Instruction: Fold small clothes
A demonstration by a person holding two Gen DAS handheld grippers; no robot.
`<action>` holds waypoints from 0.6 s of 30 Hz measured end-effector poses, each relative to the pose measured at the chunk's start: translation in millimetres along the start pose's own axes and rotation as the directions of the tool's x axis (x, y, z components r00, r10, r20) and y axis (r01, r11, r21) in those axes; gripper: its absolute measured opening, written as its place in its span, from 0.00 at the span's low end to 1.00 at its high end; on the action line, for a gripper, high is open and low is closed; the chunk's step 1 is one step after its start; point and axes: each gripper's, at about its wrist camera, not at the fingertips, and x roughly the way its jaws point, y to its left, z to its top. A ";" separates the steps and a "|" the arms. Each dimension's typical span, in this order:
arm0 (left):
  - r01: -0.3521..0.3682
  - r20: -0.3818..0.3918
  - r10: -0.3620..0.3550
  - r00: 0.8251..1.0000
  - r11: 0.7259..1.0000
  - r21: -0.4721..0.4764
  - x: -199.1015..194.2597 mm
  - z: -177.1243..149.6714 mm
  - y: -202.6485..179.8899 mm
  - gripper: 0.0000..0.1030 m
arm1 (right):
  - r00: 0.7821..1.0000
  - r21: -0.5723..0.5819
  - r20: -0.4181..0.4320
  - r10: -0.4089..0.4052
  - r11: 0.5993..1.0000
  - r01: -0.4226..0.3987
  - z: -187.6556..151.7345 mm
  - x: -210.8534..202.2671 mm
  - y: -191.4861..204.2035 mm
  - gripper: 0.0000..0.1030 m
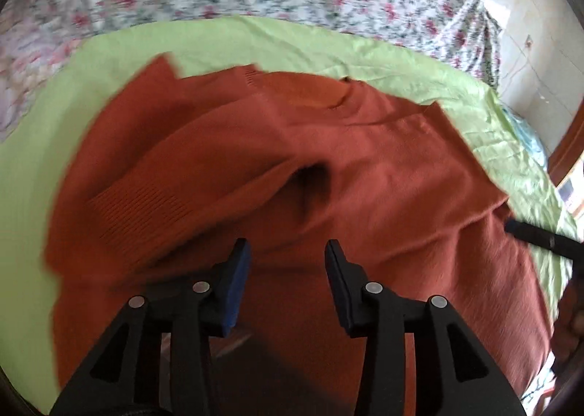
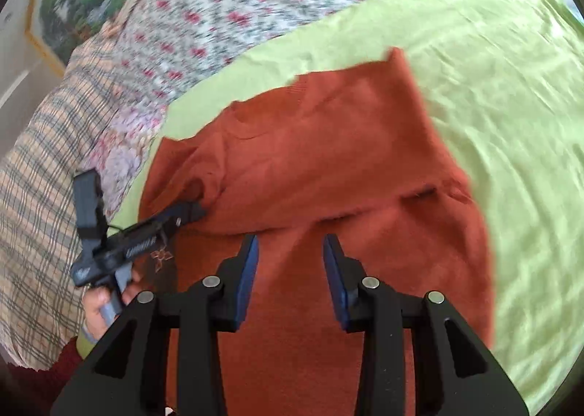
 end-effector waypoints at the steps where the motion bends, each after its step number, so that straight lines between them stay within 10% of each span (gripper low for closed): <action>1: -0.024 0.006 0.024 1.000 1.000 -0.011 -9.4 -7.7 11.5 0.42 | 1.000 -0.028 -0.006 0.007 1.000 -0.007 2.1 5.1 8.3 0.37; 9: -0.236 0.003 0.241 0.970 0.951 -0.198 -35.5 -28.5 111.6 0.42 | 0.999 -0.448 -0.046 0.026 0.893 -0.044 19.5 69.8 115.1 0.37; 18: -0.256 -0.024 0.260 0.965 0.923 -0.287 -19.2 -19.0 141.9 0.44 | 0.993 -0.878 -0.016 -0.115 0.477 0.041 -3.2 154.2 203.0 0.54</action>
